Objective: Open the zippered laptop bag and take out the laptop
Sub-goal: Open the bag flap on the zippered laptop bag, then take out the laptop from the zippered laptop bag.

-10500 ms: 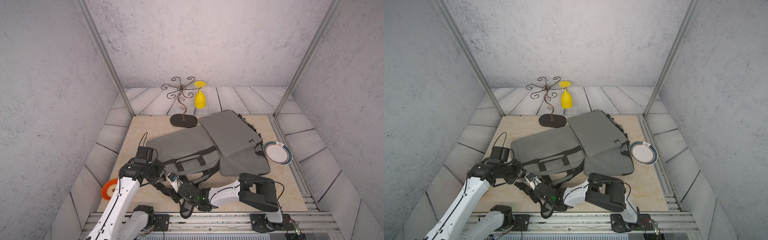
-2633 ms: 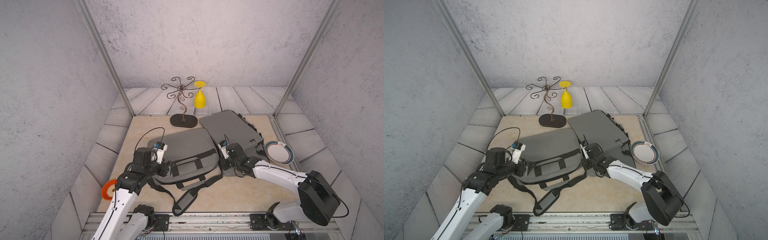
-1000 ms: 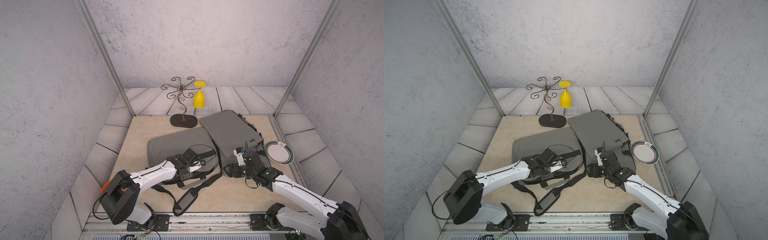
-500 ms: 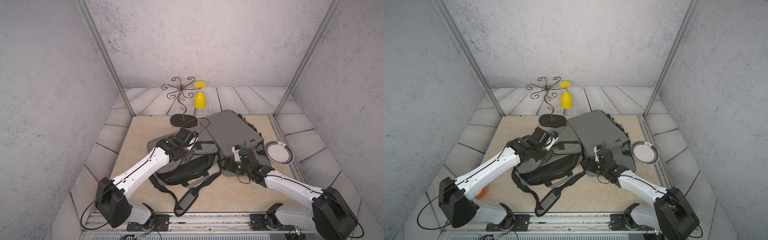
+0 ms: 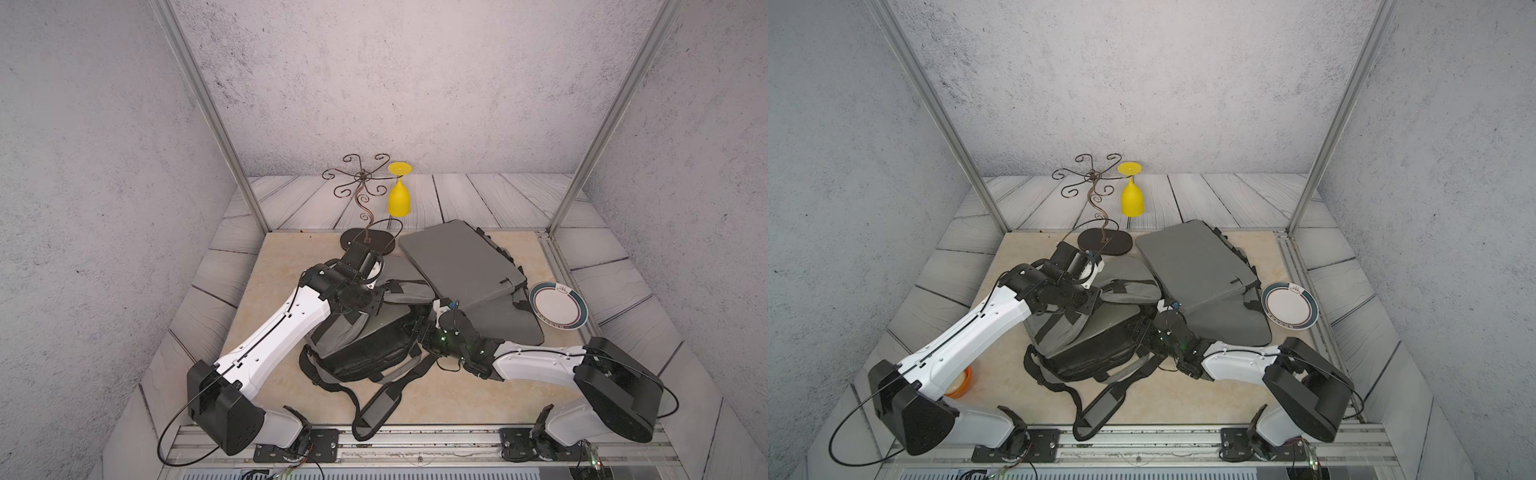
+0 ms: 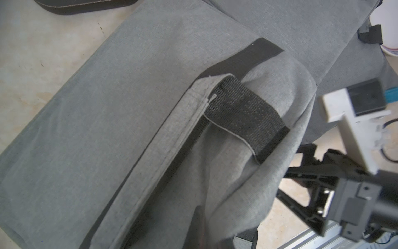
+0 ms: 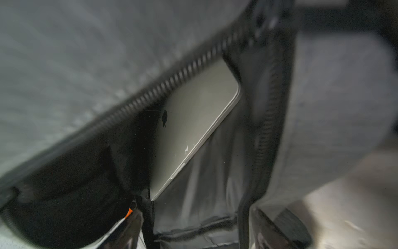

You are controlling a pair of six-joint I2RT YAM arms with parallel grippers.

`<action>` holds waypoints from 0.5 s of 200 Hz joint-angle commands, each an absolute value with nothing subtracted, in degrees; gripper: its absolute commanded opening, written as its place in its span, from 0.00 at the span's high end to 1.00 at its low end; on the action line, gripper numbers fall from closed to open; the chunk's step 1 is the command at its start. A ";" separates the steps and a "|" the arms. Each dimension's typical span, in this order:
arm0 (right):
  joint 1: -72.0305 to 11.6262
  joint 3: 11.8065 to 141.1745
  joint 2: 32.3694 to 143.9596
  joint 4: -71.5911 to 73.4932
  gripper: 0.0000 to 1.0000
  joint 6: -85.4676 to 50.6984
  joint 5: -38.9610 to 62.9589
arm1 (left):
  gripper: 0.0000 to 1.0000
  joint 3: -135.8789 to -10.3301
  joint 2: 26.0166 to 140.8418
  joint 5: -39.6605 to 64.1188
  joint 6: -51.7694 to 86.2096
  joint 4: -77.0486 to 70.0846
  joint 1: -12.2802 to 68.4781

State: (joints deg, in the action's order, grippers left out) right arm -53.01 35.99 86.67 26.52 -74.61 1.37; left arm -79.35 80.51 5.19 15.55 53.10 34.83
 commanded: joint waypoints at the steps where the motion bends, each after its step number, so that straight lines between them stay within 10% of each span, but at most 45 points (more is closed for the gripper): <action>1: -55.83 38.85 92.05 32.93 0.21 -80.25 -3.90 | 1.00 -83.13 78.95 7.25 19.54 51.68 34.63; 100: -62.05 48.37 106.07 32.74 0.23 -90.26 -6.68 | 1.00 -82.58 77.34 8.19 22.31 50.94 34.63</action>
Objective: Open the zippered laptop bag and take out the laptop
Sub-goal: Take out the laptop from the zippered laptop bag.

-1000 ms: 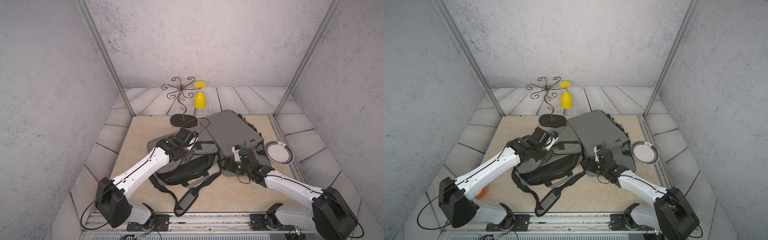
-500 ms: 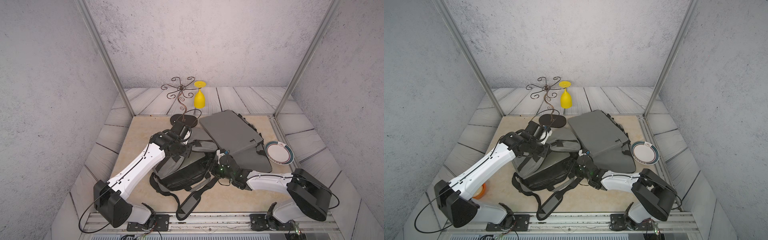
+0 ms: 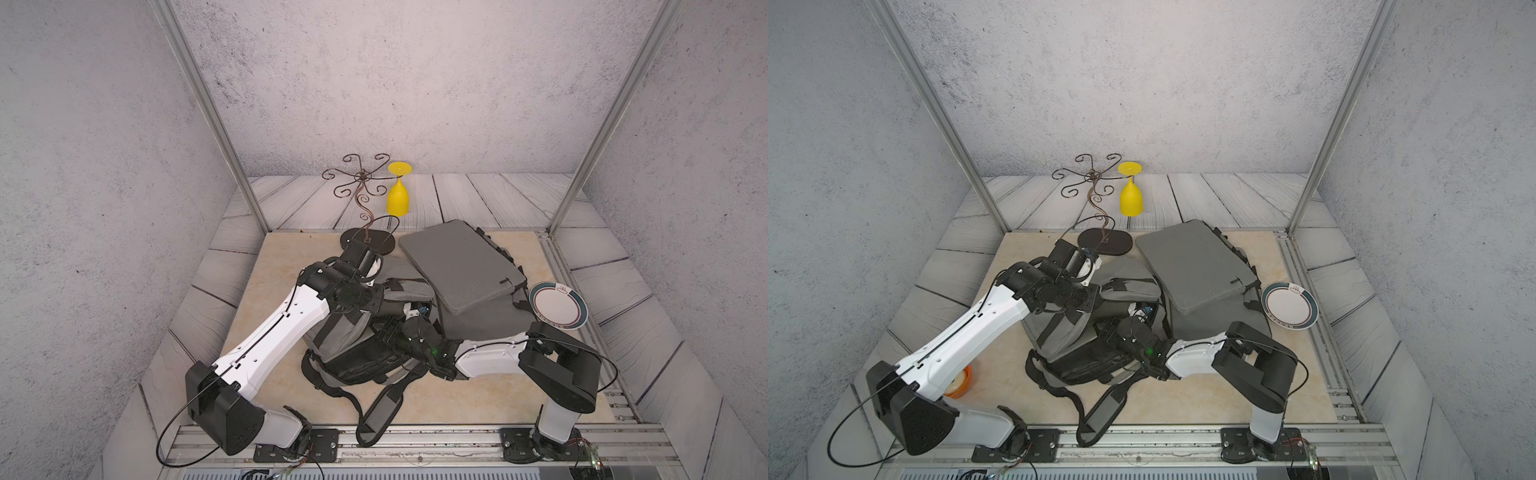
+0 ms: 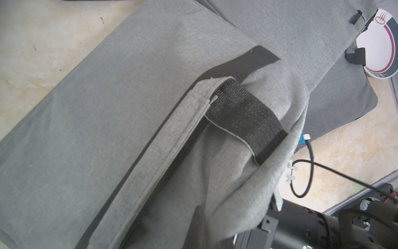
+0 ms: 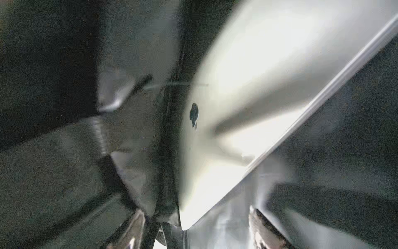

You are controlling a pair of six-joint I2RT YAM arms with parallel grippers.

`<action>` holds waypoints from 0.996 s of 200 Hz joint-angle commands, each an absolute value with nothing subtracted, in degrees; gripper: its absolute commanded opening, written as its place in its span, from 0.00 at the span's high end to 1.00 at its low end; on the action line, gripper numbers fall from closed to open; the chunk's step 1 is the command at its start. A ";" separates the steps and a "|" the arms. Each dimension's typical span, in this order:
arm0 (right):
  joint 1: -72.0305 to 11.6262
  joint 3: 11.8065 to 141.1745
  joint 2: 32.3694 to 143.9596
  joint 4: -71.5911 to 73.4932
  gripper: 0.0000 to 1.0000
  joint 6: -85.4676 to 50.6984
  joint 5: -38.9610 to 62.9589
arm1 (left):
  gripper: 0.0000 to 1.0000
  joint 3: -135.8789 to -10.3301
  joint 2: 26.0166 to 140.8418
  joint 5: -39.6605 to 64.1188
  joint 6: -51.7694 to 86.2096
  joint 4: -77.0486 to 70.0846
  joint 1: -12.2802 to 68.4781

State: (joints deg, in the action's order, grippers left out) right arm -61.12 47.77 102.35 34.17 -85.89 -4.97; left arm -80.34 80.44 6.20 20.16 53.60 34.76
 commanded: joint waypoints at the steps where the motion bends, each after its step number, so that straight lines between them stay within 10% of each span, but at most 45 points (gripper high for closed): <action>1: -62.05 48.35 106.21 32.80 0.23 -90.40 -6.68 | 1.00 -82.60 77.30 8.23 22.27 50.96 34.63; 137: -60.98 52.98 119.43 51.92 0.36 -94.33 -8.79 | 1.00 -79.62 75.01 16.33 26.70 50.75 34.72; 199: -60.52 56.13 125.08 63.04 0.60 -93.61 -8.25 | 1.00 -77.87 74.40 16.86 27.97 50.70 34.72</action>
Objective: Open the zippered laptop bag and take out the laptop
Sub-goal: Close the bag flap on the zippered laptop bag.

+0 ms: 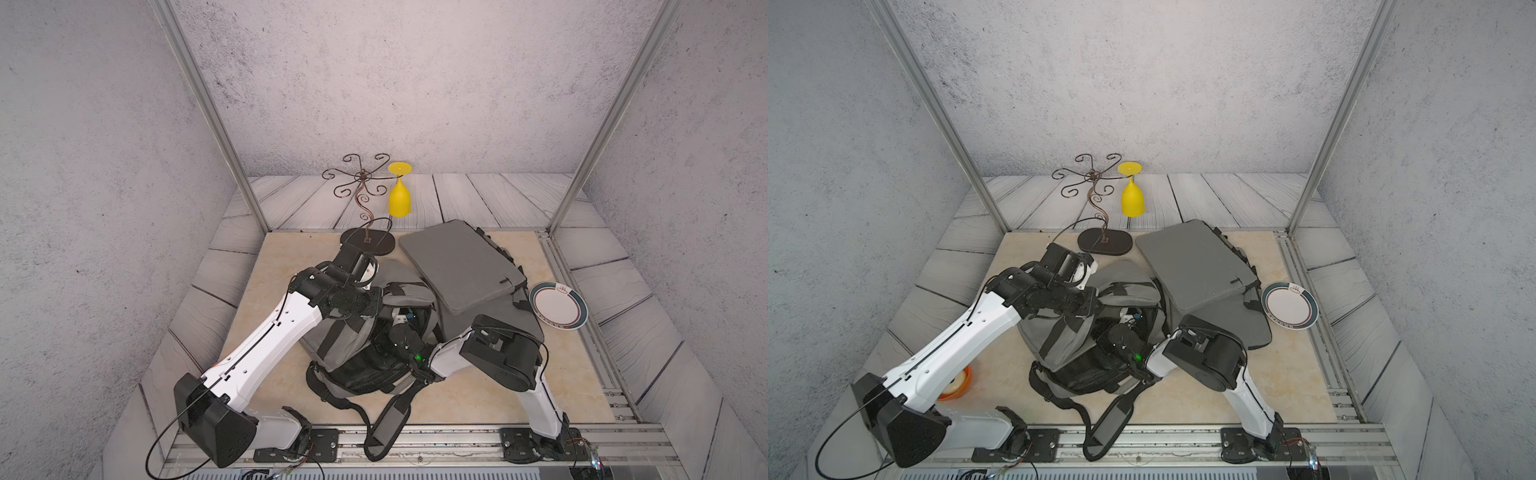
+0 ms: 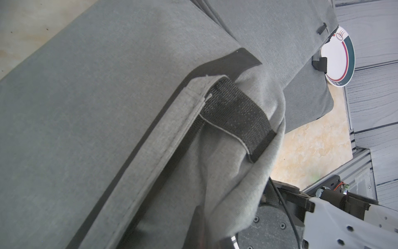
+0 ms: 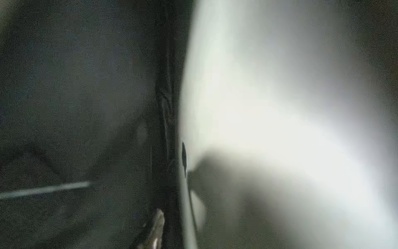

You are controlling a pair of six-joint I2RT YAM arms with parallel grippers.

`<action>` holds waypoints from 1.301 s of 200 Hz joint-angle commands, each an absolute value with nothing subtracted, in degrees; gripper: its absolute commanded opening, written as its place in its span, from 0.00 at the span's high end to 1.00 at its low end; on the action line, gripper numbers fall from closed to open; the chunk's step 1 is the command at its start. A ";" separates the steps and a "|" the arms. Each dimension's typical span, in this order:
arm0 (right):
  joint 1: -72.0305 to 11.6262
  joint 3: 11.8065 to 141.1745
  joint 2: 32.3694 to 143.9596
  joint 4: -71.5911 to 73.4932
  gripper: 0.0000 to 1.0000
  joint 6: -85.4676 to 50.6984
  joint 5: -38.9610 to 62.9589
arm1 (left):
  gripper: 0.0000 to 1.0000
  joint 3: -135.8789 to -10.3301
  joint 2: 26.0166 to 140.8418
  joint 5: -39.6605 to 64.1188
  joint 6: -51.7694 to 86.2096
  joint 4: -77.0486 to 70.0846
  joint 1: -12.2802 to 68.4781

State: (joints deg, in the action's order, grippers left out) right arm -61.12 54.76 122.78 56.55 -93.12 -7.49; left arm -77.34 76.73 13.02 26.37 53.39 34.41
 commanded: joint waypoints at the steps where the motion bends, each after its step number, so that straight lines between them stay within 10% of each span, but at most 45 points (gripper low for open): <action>1: -60.49 56.10 125.07 63.12 0.61 -93.56 -8.26 | 1.00 -77.83 74.38 16.82 27.96 50.71 34.72; 75: -59.76 49.43 119.94 70.56 0.98 -86.65 -9.03 | 1.00 -78.88 76.36 14.02 24.21 52.15 32.86; 260: -57.85 30.73 70.76 30.16 1.00 -63.78 -2.52 | 1.00 -80.44 84.79 -2.97 18.10 52.82 28.66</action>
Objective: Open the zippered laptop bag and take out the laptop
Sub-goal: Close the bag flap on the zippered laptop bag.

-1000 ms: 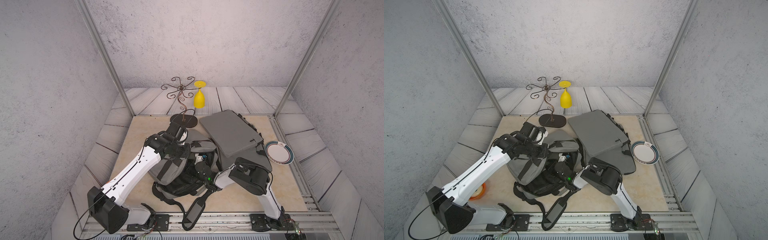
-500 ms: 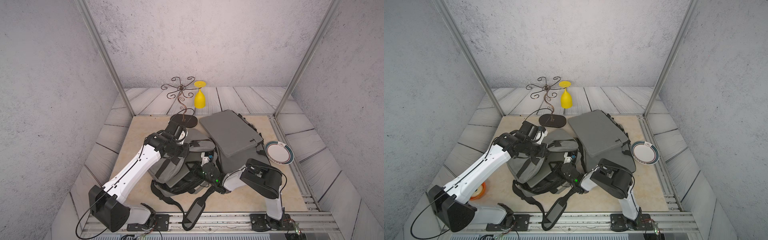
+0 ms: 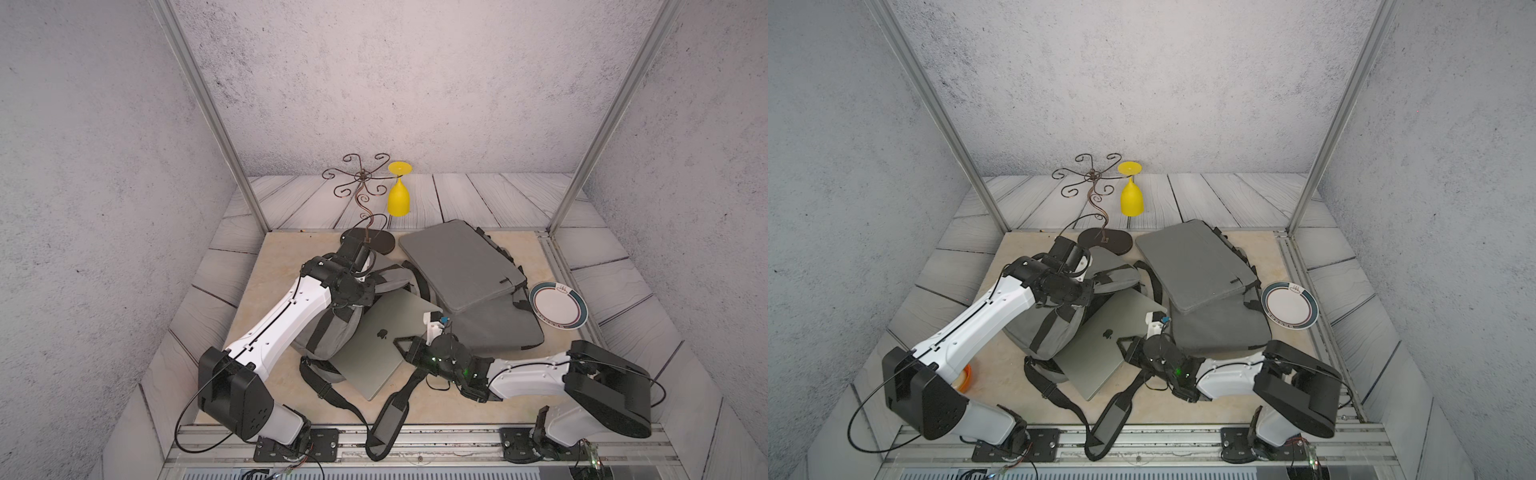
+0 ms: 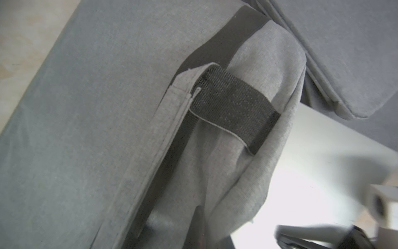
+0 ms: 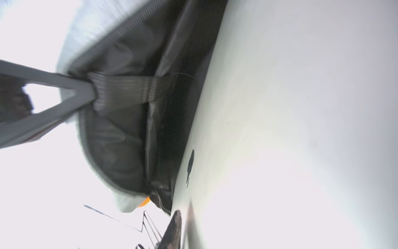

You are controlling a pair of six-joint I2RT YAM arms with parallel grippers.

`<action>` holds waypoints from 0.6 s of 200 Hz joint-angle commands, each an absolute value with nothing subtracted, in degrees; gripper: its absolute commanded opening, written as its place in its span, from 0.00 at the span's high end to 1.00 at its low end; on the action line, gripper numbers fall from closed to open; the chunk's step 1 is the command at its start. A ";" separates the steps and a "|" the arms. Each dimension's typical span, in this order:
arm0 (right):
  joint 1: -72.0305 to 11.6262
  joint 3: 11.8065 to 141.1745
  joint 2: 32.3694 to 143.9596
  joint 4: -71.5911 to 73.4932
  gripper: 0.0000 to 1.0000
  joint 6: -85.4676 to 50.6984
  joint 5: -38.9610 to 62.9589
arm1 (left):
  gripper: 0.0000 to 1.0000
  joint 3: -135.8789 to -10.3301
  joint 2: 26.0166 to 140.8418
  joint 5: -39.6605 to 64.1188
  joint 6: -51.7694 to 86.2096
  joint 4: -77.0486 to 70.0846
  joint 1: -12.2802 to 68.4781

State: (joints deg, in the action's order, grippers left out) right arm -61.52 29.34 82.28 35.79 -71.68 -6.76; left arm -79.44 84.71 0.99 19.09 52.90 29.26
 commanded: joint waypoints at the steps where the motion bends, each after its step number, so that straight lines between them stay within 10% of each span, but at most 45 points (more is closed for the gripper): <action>1: -57.58 30.74 70.36 29.54 1.00 -63.57 -2.23 | 1.00 -80.38 84.80 -2.89 18.15 52.69 28.65; 120: -24.06 34.39 39.51 -24.34 1.00 -43.63 31.51 | 0.83 -76.43 88.24 7.57 11.97 53.05 31.23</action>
State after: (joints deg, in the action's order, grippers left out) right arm -29.50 29.17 44.23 -17.78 -50.30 23.05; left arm -78.13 89.45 3.29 14.90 51.75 29.54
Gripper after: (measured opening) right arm 0.243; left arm 0.166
